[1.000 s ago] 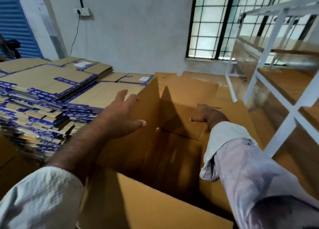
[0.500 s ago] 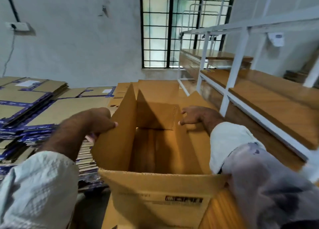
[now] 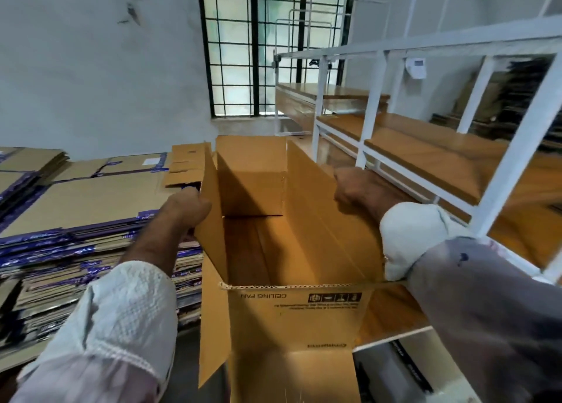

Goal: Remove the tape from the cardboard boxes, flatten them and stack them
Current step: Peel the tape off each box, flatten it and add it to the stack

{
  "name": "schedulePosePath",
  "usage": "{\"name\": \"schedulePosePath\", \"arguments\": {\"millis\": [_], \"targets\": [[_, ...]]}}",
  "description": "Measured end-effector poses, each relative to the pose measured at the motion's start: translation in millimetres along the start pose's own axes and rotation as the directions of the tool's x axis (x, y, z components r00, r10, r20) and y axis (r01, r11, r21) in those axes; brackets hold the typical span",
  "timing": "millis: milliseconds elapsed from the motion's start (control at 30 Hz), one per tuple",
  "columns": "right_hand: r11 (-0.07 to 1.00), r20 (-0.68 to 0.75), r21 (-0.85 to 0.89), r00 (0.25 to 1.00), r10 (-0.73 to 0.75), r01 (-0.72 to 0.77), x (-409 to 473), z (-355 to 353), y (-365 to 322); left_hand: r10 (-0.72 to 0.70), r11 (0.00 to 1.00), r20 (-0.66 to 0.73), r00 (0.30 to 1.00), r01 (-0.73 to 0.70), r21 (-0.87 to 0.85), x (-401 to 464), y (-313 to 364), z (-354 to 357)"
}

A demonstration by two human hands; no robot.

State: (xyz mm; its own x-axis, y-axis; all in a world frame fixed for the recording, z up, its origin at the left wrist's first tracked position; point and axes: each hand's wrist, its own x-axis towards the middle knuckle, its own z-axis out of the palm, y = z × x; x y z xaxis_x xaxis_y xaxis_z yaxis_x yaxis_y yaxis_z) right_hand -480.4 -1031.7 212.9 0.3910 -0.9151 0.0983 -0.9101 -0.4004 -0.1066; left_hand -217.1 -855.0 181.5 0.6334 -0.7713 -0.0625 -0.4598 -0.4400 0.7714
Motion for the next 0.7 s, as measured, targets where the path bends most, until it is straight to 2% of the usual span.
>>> {"name": "schedulePosePath", "arguments": {"millis": [167,333,433,533,633,700], "targets": [[0.994,-0.034,-0.039,0.994,-0.105,0.104,-21.6,-8.6,-23.8,-0.048,0.973,-0.047,0.998,0.036,-0.229,12.3,-5.2,-1.7],[0.987,-0.057,-0.045,0.986,-0.158,0.155,-46.2,-16.9,-28.1,-0.108,0.861,-0.119,0.987,0.034,-0.507,23.9,7.9,14.0],[0.982,-0.029,-0.009,0.982,-0.187,0.187,-71.3,-28.8,-35.6,-0.143,0.842,-0.170,0.975,0.030,-0.539,26.4,22.5,38.3],[0.959,-0.030,0.090,0.963,-0.267,0.268,-100.1,-29.3,-45.7,-0.242,0.735,-0.227,0.943,0.026,-0.677,29.5,32.8,68.1],[0.936,-0.049,0.106,0.942,-0.332,0.335,-128.4,-3.6,-51.9,-0.311,0.677,-0.215,0.926,0.057,-0.734,45.0,31.1,93.1],[0.943,-0.056,0.072,0.945,-0.323,0.326,-139.1,17.6,-51.9,-0.309,0.626,-0.173,0.935,0.062,-0.778,42.9,33.7,104.0]]}}
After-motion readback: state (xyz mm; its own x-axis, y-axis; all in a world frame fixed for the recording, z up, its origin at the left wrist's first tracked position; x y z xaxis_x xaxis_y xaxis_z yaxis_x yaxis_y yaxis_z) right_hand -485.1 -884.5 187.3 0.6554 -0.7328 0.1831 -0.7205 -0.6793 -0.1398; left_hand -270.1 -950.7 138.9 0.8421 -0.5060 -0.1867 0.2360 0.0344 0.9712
